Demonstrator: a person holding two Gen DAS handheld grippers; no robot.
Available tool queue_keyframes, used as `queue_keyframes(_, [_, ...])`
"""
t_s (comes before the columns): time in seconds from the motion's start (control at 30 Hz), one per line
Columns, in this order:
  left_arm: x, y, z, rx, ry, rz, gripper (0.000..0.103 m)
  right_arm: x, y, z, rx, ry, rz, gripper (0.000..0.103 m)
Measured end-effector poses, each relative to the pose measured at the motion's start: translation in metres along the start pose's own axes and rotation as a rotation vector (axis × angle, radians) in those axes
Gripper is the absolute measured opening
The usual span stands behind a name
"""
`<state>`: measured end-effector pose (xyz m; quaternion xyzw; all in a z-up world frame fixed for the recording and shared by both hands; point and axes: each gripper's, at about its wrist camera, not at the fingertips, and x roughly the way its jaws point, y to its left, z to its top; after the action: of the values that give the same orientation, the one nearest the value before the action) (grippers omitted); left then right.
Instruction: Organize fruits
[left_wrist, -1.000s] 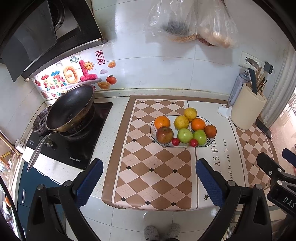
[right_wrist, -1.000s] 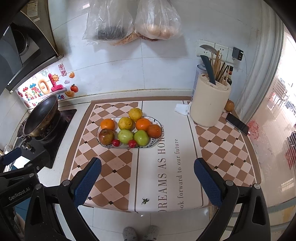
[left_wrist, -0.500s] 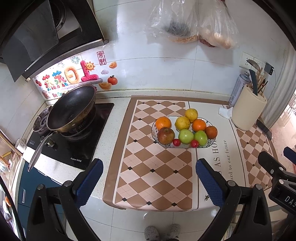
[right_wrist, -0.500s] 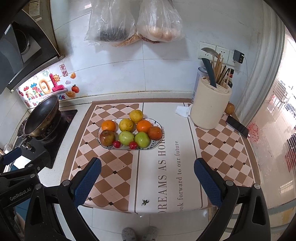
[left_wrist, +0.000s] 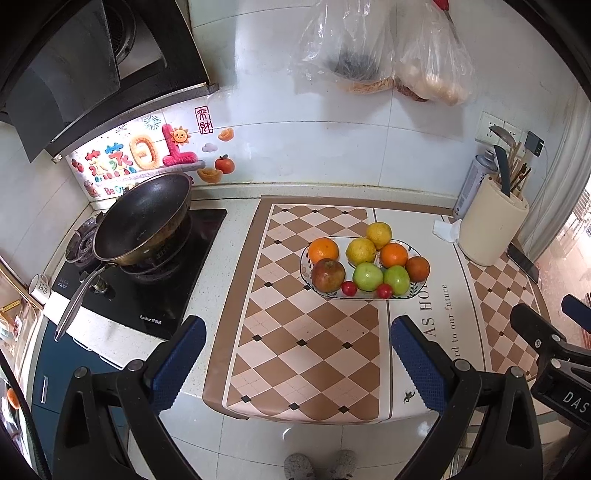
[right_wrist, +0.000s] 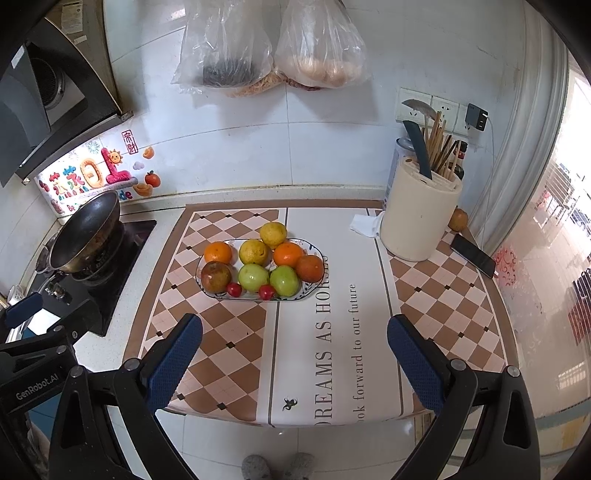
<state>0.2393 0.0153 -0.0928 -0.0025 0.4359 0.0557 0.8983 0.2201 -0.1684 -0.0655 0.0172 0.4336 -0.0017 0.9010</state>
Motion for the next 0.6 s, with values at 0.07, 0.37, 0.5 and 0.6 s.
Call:
queue_keyframes(0.07, [0.0001,0.0002,0.0000,0.001,-0.001,0.001,0.103,-0.0003,-0.0003,0.0002,0.001,0.000,0.003,0.102])
queue_keyframes(0.37, [-0.0055,-0.0018,-0.0021,0.000,-0.009,0.002,0.103,-0.0044,-0.0009,0.0021,-0.005,0.001,0.006,0.102])
queue_keyframes(0.5, [-0.0065,-0.0022,-0.0026,0.000,-0.010,0.001,0.103,-0.0044,-0.0008,0.0022,-0.006,-0.002,0.006,0.102])
queue_keyframes(0.6, [-0.0081,-0.0034,-0.0030,0.004,-0.010,0.001,0.103,-0.0052,-0.0012,0.0023,-0.007,-0.004,0.006,0.102])
